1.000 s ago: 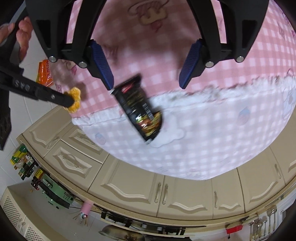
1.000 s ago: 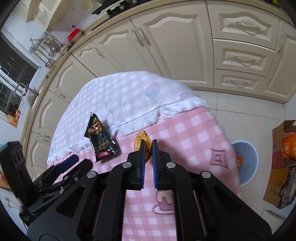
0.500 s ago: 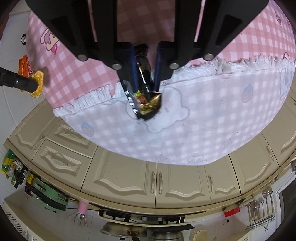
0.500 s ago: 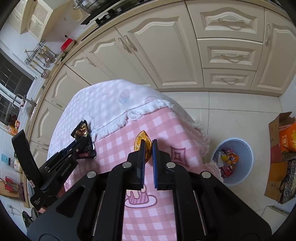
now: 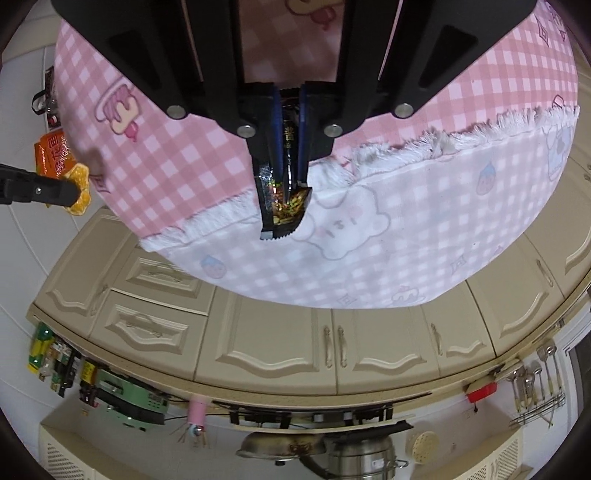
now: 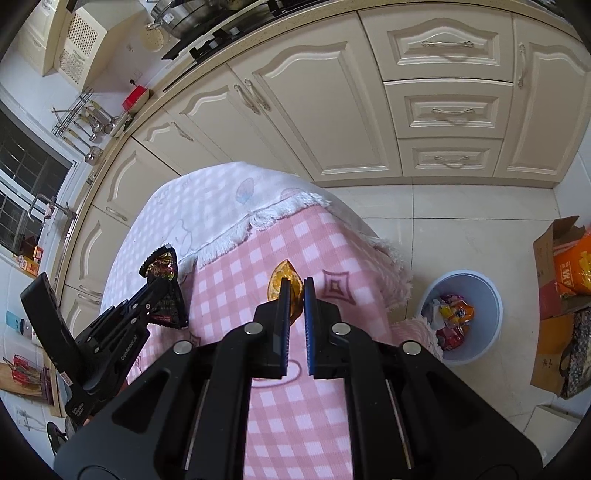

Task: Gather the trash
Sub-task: 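Carry the black packet and orange candy with both grippers over the blue bin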

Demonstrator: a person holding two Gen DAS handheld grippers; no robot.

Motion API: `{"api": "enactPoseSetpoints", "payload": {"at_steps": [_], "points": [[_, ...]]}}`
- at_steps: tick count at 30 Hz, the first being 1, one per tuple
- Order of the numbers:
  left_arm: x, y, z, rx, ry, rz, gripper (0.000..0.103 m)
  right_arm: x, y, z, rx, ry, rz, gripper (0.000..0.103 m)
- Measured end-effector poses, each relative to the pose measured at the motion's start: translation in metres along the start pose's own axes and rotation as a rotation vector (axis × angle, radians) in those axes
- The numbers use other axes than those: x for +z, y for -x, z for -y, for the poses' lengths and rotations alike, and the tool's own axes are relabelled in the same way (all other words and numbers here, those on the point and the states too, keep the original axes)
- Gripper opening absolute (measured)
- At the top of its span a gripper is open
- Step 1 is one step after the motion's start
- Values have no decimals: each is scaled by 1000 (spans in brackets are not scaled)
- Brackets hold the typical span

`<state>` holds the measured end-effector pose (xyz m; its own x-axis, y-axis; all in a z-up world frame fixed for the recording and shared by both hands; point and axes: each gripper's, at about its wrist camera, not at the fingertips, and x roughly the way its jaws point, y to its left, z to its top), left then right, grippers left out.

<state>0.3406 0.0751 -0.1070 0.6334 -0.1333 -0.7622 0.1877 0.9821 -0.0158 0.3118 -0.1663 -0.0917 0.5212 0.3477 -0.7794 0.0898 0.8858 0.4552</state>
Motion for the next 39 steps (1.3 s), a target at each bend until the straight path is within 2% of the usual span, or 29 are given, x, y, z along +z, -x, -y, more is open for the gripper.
{"api": "enactPoseSetpoints", "payload": {"at_steps": [6, 12, 22, 27, 31, 34, 36, 39], "points": [[-5, 15, 22, -33, -42, 21, 6, -9, 18, 15, -13, -21, 21, 7], [-11, 32, 59, -102, -113, 49, 6, -18, 41, 36, -30, -52, 48, 7], [-14, 42, 161, -223, -272, 50, 6, -35, 85, 105, -93, -154, 101, 7], [-16, 31, 221, -295, -346, 3, 6, -43, 98, 145, -135, -212, 103, 7], [-19, 10, 264, -343, -394, -79, 6, -48, 102, 177, -160, -256, 97, 7], [-21, -10, 286, -402, -400, -172, 6, -49, 101, 200, -167, -294, 87, 7], [-20, -19, 297, -425, -405, -204, 6, -49, 98, 214, -176, -310, 77, 7], [-21, -36, 313, -416, -423, -245, 7, -49, 92, 227, -175, -332, 58, 7]]}}
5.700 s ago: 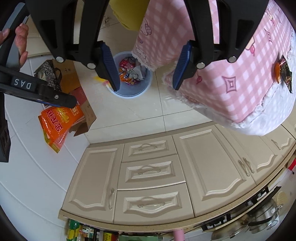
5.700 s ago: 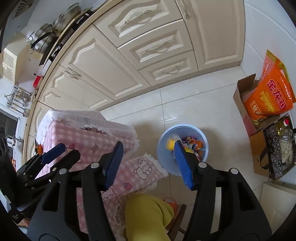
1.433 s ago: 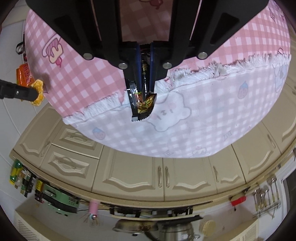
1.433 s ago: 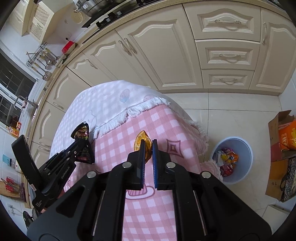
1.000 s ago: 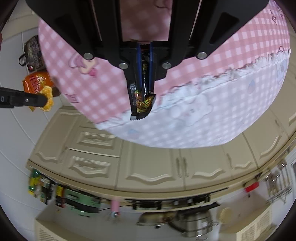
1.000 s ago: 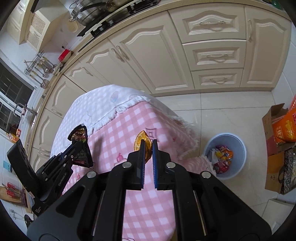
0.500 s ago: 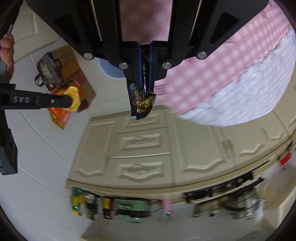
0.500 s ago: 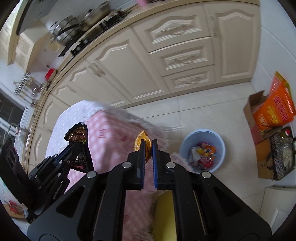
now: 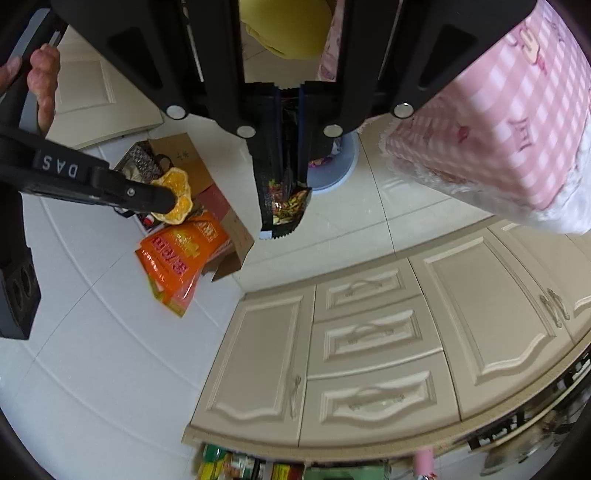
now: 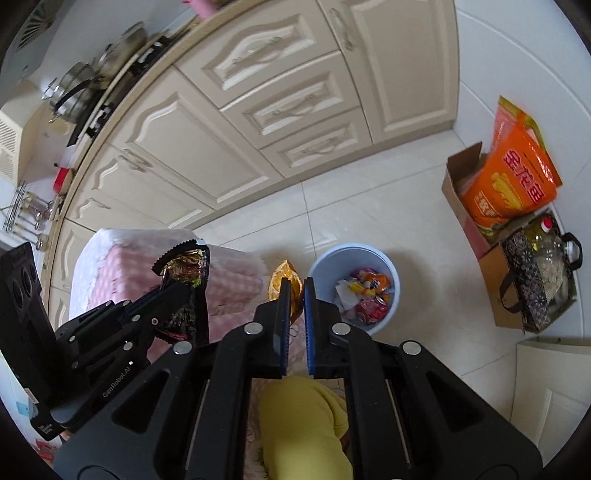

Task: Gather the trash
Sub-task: 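Carry the black packet and orange candy with both grippers over the blue bin, then open both grippers over the blue bin to drop the items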

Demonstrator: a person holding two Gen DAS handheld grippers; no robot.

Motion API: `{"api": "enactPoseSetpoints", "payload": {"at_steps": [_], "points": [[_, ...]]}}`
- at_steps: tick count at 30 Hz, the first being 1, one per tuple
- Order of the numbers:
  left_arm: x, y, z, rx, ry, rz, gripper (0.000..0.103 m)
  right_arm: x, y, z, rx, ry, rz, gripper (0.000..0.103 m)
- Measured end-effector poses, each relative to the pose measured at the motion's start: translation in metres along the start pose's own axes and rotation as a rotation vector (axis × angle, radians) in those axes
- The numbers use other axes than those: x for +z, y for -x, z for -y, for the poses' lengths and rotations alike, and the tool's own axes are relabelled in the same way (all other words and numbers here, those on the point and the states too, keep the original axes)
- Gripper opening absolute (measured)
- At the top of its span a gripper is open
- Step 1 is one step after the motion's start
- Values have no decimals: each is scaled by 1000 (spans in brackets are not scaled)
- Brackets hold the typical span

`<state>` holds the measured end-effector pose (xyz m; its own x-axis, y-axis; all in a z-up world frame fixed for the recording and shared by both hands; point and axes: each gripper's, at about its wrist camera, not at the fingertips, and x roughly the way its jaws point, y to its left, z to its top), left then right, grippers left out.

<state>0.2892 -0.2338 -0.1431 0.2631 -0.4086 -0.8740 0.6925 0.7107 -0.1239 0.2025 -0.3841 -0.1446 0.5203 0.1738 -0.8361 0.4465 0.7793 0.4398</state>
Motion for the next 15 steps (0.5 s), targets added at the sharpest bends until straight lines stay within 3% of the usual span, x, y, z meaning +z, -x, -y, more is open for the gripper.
{"api": "enactPoseSetpoints", "payload": {"at_steps": [2, 5, 15], "points": [[6, -11, 2, 12, -1, -13, 9, 3, -7, 6, 3, -5, -13, 7], [12, -26, 1, 31, 2, -66, 26, 8, -20, 11, 7, -11, -37, 7], [10, -29, -17, 90, 12, -94, 26, 19, -51, 4, 35, 1, -100, 8]]}}
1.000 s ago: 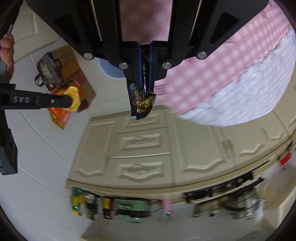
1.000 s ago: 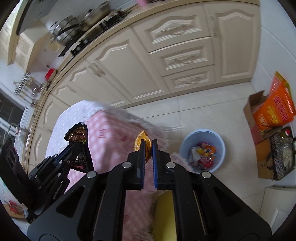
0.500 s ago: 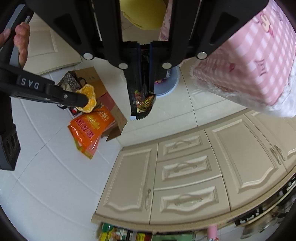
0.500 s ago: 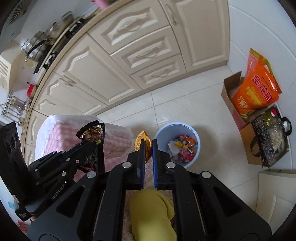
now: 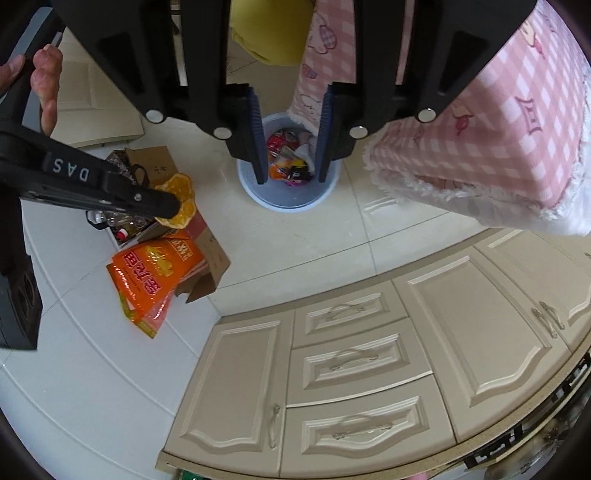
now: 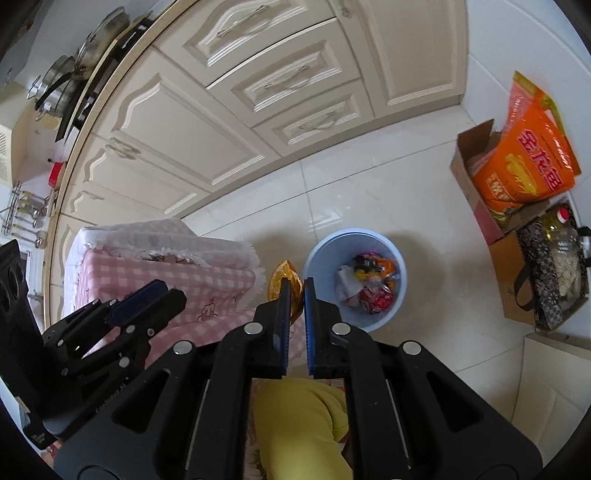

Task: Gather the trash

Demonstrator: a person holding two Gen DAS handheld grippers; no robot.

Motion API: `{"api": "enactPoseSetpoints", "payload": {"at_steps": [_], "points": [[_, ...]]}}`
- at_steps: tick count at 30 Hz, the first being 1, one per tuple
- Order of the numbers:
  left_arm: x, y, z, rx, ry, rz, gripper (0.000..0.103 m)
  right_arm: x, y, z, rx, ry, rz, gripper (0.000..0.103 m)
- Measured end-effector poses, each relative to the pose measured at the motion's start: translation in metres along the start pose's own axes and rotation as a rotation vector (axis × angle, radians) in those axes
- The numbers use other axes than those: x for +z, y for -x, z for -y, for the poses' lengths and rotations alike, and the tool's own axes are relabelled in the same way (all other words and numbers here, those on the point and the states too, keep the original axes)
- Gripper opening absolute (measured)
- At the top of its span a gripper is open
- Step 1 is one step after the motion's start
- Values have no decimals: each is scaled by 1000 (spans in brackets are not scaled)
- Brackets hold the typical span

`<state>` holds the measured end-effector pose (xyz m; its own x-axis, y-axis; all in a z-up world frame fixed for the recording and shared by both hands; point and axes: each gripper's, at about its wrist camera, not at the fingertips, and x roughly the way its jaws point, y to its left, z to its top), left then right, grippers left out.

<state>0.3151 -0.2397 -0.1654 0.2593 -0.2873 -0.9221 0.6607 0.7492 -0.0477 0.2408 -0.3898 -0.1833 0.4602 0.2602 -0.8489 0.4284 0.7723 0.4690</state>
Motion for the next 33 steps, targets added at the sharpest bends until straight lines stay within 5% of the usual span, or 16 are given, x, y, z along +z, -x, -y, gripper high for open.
{"api": "enactPoseSetpoints", "payload": {"at_steps": [6, 8, 9, 18, 33], "points": [[-4, 7, -5, 31, -3, 9, 26, 1, -4, -5, 1, 10, -18, 12], [-6, 9, -5, 39, -4, 14, 26, -1, -3, -4, 2, 3, -18, 36], [-7, 10, -5, 40, -5, 15, 26, -3, -1, -4, 2, 2, -7, 59], [-18, 29, 1, 47, 6, 49, 26, -21, 22, -11, 4, 35, 25, 60], [-73, 123, 22, 98, 69, 242, 26, -87, 103, -42, -25, 241, 194, 60]]}}
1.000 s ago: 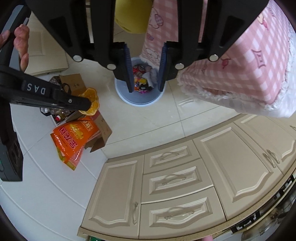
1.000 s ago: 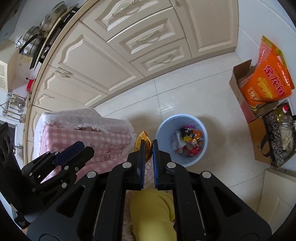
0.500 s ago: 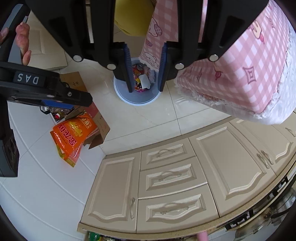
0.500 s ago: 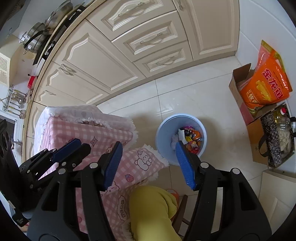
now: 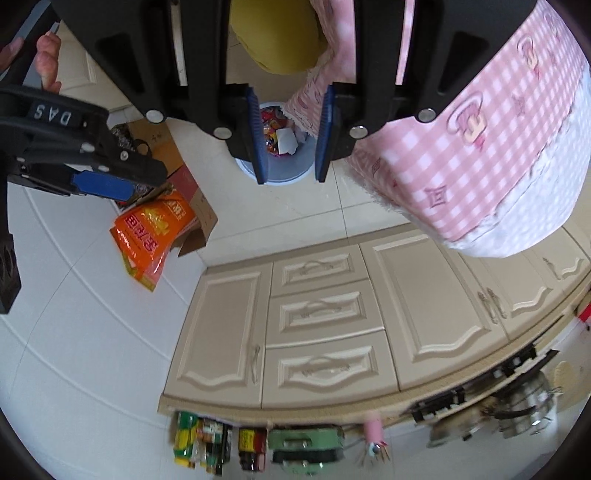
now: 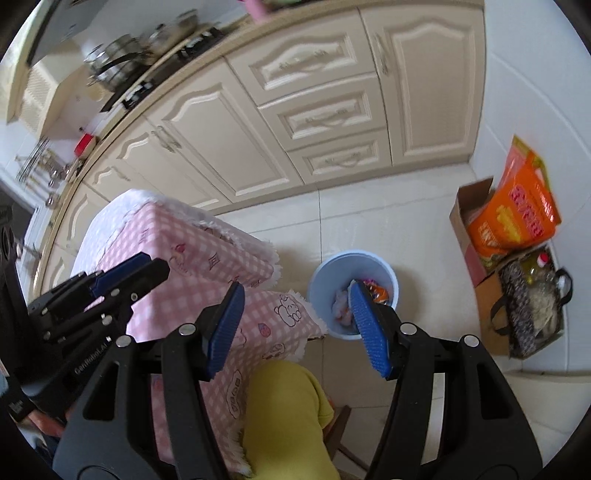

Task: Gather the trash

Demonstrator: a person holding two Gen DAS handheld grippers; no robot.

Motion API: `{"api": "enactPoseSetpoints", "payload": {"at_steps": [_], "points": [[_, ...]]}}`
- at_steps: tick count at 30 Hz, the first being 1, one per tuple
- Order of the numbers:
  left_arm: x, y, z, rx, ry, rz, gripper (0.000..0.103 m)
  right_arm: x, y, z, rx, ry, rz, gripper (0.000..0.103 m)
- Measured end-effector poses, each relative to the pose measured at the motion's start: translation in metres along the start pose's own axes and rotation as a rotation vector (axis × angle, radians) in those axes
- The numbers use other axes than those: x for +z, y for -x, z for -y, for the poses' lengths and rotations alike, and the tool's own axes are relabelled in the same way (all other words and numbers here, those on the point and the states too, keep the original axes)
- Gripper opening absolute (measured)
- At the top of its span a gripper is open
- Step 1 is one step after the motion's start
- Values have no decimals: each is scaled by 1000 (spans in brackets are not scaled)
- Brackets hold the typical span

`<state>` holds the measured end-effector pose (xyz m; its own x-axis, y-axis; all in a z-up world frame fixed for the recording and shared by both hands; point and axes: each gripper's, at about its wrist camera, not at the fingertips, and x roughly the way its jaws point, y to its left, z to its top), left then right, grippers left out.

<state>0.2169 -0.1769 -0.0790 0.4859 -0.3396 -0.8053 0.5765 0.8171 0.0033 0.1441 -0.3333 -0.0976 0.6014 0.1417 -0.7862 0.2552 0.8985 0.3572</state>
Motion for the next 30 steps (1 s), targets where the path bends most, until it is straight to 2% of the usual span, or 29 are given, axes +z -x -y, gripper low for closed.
{"api": "enactPoseSetpoints", "payload": {"at_steps": [5, 12, 15, 19, 24, 30], "points": [[-25, 35, 4, 34, 40, 57, 28, -22, 28, -13, 27, 47, 46, 62], [-64, 88, 9, 112, 113, 164, 32, -55, 62, -31, 71, 107, 111, 72], [-81, 113, 11, 146, 144, 220, 38, -69, 77, -39, 93, 145, 146, 76], [-105, 149, 16, 203, 171, 307, 45, -87, 100, -49, 127, 187, 205, 81], [-125, 183, 21, 258, 205, 395, 57, -99, 125, -61, 149, 223, 287, 83], [-144, 221, 28, 300, 240, 488, 58, -113, 156, -76, 153, 266, 415, 84]]}}
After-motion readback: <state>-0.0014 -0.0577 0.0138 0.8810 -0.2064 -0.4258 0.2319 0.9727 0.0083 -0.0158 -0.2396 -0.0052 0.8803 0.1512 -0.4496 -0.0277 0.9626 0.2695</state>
